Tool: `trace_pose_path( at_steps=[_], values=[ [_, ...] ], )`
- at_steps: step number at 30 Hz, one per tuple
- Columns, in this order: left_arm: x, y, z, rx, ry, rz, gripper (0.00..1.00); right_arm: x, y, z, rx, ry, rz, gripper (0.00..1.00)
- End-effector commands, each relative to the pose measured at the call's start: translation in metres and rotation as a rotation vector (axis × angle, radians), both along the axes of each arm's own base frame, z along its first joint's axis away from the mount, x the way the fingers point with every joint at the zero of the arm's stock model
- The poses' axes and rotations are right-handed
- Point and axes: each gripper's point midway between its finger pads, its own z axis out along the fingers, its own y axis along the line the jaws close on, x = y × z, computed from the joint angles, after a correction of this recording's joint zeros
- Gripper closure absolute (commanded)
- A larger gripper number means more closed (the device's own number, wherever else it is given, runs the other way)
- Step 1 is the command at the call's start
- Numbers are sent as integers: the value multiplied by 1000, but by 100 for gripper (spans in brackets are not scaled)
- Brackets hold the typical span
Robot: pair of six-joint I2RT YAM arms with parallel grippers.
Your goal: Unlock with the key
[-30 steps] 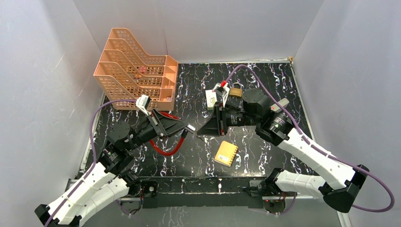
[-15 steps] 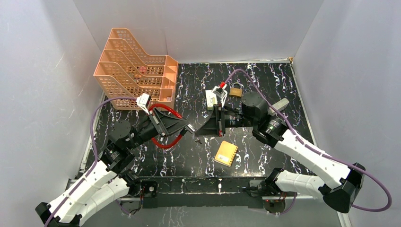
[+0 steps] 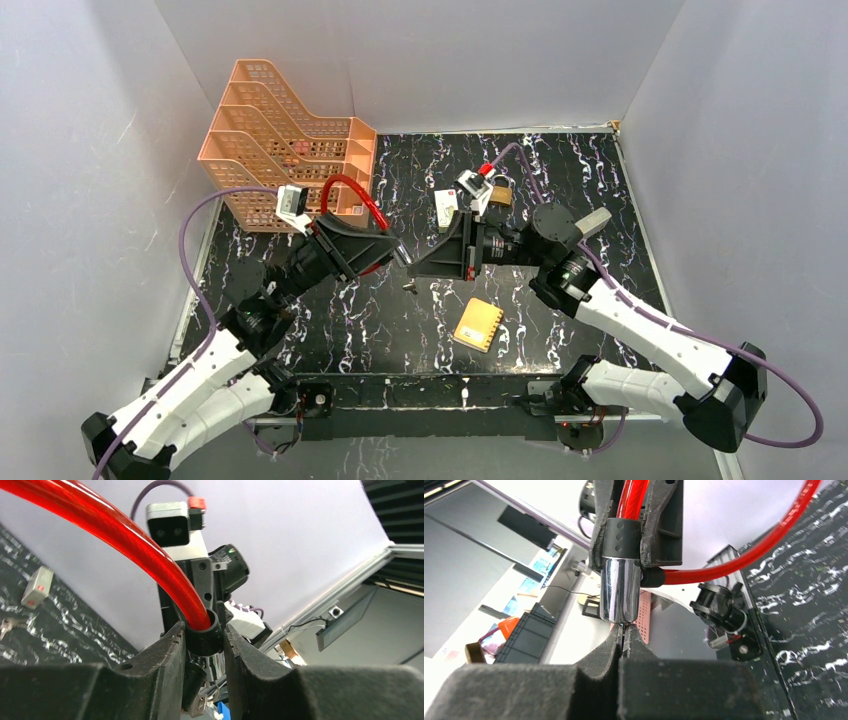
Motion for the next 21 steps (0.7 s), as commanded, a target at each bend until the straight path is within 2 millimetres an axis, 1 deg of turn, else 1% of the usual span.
trace_pose_path(
  at_steps=[1,4,9,13,21],
  values=[
    [-9,0,37,-113,-211,-16,100,-23,-9,49,218,-102,91,100],
    [-10,-5,43,-142,-253,-42,100,-28,-14,64,295,-132,113,100],
    [-12,-5,54,-193,-308,-56,100,-37,-22,86,403,-177,153,100],
    [-14,-5,58,-219,-340,-67,100,-41,-29,96,496,-159,188,100],
    [-23,-9,68,-255,-446,-111,100,-47,-38,111,605,-141,258,100]
  ],
)
